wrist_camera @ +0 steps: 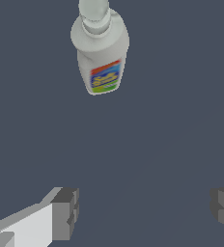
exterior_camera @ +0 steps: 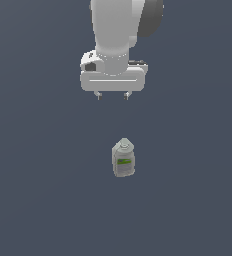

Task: Pick up the object and move it to a goal position.

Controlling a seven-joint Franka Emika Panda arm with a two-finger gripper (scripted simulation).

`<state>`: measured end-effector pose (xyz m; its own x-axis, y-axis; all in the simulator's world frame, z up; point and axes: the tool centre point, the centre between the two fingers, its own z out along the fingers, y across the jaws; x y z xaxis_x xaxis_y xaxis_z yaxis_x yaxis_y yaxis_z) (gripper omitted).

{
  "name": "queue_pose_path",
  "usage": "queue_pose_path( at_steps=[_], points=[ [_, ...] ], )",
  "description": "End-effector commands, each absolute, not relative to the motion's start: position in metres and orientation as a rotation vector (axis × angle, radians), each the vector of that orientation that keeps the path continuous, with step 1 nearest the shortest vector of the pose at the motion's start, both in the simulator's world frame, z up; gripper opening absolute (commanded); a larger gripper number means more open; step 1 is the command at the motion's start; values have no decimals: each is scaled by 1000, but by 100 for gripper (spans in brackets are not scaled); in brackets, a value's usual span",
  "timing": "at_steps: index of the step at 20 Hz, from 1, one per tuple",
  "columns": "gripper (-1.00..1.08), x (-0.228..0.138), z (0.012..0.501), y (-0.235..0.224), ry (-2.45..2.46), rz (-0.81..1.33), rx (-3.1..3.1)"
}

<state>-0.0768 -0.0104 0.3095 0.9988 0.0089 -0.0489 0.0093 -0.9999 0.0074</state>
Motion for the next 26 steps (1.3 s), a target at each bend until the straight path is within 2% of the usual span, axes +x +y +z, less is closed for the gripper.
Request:
queue_pose_path(
  at_steps=[1, 10, 26],
  points=[
    [100, -77, 310, -10, 14, -77, 3133],
    [100, -72, 312, 19, 122, -64, 3147],
    [100, -59, 312, 19, -76, -60, 3148]
  ],
)
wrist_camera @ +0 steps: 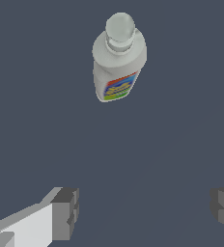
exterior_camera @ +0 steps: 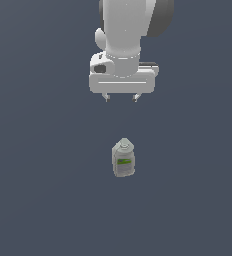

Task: Pick up the object and move it to a goal position.

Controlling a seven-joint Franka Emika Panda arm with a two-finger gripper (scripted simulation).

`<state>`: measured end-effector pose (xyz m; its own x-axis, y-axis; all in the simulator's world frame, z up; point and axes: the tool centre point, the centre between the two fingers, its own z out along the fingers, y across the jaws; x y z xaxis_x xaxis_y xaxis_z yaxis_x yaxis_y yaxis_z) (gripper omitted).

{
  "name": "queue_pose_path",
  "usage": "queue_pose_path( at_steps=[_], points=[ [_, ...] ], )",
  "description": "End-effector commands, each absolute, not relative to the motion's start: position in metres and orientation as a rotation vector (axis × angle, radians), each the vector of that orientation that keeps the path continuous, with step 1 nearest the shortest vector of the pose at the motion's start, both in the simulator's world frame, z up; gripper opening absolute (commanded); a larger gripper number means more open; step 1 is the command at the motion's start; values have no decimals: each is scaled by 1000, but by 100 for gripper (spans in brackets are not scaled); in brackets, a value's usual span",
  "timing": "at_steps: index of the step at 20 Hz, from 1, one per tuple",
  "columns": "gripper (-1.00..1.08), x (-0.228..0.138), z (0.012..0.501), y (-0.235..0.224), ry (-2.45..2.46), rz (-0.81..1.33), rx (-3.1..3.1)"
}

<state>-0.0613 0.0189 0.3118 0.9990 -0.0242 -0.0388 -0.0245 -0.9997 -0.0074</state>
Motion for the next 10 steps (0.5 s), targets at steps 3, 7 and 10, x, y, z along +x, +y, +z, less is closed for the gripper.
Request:
queue_pose_path(
  at_steps=[3, 7, 10],
  points=[
    [100, -53, 311, 19, 170, 58, -3129],
    [100, -42, 310, 20, 323, 55, -3117],
    [100, -34, 309, 20, 443, 52, -3102]
  ],
)
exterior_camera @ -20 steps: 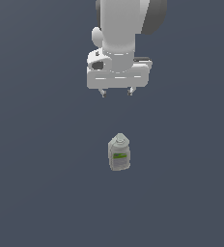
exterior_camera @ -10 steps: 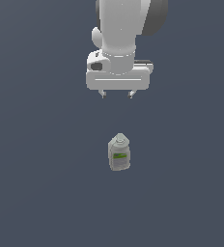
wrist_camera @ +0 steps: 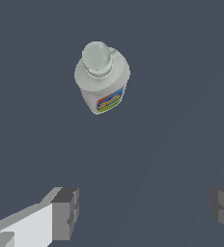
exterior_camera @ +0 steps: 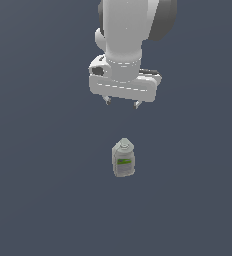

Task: Pick up the object and move it to a goal position.

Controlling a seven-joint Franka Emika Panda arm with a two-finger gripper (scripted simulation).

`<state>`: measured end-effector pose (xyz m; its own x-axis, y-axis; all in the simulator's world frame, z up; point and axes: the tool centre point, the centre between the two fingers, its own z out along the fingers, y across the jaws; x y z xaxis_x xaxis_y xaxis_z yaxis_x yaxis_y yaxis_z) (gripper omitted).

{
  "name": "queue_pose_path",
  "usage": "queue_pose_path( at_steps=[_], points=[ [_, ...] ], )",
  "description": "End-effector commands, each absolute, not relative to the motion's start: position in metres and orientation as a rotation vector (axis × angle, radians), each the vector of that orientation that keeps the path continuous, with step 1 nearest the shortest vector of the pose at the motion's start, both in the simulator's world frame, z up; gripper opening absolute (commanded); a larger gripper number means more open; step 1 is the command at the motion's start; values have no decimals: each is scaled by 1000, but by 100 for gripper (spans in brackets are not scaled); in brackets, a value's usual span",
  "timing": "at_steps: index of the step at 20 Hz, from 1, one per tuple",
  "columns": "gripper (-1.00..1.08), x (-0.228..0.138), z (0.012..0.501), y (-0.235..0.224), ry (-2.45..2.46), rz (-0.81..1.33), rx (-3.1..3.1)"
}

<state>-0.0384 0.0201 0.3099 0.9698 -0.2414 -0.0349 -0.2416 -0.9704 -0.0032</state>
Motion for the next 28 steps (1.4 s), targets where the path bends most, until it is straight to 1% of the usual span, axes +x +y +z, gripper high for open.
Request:
queue_pose_path(
  at_steps=[1, 28],
  points=[
    [100, -32, 309, 20, 483, 52, -3097],
    [100, 36, 294, 26, 1509, 24, -2753]
  ],
)
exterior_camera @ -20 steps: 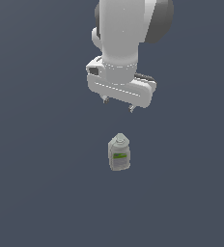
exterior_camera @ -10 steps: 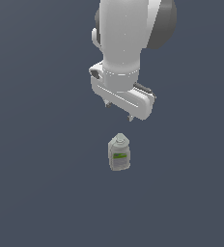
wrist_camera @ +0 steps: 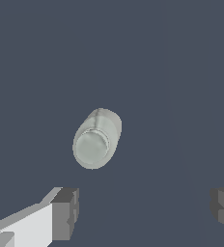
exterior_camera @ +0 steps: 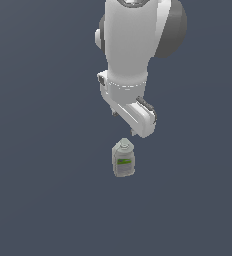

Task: Pick up the object and move it to a goal position.

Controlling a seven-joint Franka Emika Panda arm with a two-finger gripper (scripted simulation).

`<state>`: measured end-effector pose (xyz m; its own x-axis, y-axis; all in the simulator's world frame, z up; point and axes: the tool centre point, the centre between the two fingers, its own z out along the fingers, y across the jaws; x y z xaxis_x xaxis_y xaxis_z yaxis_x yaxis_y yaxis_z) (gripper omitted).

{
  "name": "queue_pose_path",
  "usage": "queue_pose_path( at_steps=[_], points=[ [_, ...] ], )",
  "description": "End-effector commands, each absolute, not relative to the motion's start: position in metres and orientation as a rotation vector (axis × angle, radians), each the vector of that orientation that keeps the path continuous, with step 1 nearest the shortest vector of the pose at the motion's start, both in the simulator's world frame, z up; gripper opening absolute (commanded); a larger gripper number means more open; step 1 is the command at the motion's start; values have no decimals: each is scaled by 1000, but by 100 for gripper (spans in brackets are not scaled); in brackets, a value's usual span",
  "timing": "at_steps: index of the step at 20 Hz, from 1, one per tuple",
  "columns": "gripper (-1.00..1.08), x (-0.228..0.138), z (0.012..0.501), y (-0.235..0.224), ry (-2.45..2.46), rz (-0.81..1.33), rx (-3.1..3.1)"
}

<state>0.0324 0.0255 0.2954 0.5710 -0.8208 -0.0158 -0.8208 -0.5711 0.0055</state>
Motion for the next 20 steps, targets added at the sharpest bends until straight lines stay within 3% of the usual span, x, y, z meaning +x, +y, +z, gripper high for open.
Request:
queue_pose_path(
  at_steps=[1, 20],
  points=[
    [100, 38, 294, 26, 1544, 23, -2734],
    [100, 71, 281, 31, 2011, 2, -2413]
  ],
)
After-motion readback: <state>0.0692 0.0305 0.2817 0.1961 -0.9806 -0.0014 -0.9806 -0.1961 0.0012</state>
